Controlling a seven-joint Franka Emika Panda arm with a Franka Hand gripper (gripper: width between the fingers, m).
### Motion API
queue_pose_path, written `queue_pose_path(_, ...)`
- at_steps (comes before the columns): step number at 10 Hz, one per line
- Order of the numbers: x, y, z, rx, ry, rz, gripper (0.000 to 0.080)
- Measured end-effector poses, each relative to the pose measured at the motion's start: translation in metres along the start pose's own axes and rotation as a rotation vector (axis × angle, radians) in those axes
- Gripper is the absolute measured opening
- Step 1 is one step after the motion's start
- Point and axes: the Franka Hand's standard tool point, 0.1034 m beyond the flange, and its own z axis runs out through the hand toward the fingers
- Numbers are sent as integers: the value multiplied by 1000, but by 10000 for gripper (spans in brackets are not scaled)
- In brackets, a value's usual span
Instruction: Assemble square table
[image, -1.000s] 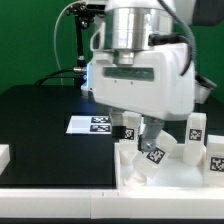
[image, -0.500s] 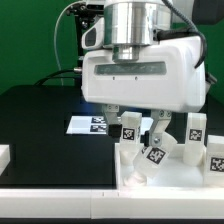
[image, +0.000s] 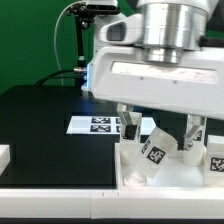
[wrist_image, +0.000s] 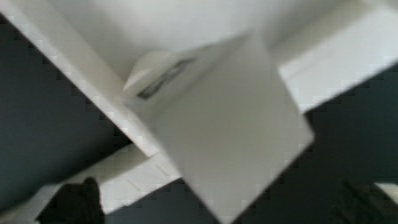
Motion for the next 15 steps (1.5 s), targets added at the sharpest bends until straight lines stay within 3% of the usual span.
queue_pose_path(1,1,3,0,-16,6,-158,648)
queue_pose_path(5,-1,5,2,-19,1,-397,648)
queue_pose_path(13,-14,3,11,-15,-11,-378,648)
queue_pose_path(15,-14,3,11,-16,-11,-378,391)
